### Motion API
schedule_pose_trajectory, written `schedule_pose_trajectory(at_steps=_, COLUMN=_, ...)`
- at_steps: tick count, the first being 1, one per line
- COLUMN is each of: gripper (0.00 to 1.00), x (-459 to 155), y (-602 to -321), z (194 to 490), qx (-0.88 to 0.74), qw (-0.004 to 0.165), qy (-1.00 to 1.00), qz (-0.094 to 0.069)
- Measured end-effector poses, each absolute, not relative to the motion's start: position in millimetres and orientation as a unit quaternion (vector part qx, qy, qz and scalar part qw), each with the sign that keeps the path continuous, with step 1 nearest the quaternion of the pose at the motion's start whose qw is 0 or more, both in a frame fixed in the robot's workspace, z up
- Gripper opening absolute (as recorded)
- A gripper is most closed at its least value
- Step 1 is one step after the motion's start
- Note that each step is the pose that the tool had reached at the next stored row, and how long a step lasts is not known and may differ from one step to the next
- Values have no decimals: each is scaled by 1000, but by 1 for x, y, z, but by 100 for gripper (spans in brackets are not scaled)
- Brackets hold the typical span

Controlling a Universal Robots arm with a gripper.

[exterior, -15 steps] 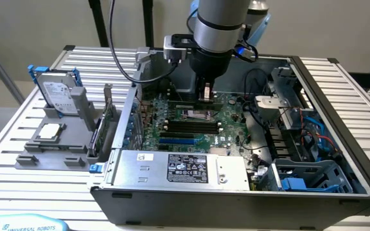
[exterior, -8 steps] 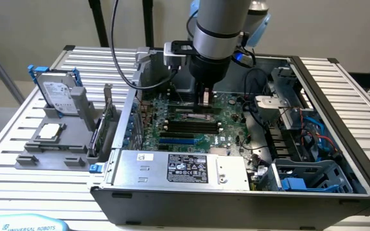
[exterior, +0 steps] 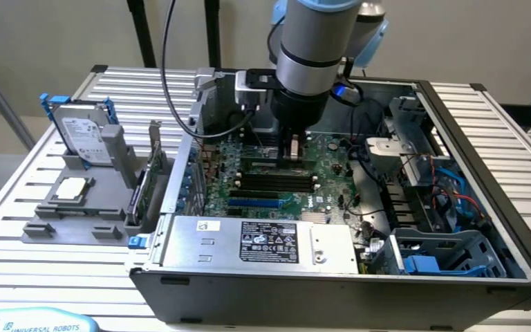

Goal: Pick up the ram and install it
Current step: 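Insert the ram into the slot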

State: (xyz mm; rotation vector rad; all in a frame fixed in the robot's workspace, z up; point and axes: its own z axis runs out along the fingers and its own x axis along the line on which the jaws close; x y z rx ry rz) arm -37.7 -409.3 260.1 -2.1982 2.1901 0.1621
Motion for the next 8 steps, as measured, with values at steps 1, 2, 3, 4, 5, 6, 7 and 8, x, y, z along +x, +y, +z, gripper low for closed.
schedule_pose_trajectory(at_steps=1, gripper=13, x=-38, y=-409, z=258, qx=-708, qw=17, qy=705, qz=52)
schedule_pose_trajectory(at_steps=2, gripper=13, x=-38, y=-409, z=257, qx=-708, qw=17, qy=704, qz=52)
schedule_pose_trajectory(at_steps=3, gripper=13, x=-38, y=-409, z=255, qx=-708, qw=17, qy=704, qz=52)
schedule_pose_trajectory(at_steps=4, gripper=13, x=-38, y=-409, z=253, qx=-708, qw=16, qy=704, qz=52)
schedule_pose_trajectory(at_steps=5, gripper=13, x=-38, y=-409, z=251, qx=-708, qw=16, qy=704, qz=51)
schedule_pose_trajectory(at_steps=6, gripper=13, x=-38, y=-409, z=249, qx=-708, qw=16, qy=704, qz=51)
schedule_pose_trajectory(at_steps=7, gripper=13, x=-38, y=-409, z=247, qx=-708, qw=15, qy=704, qz=50)
schedule_pose_trajectory(at_steps=8, gripper=13, x=-38, y=-409, z=246, qx=-709, qw=14, qy=704, qz=49)
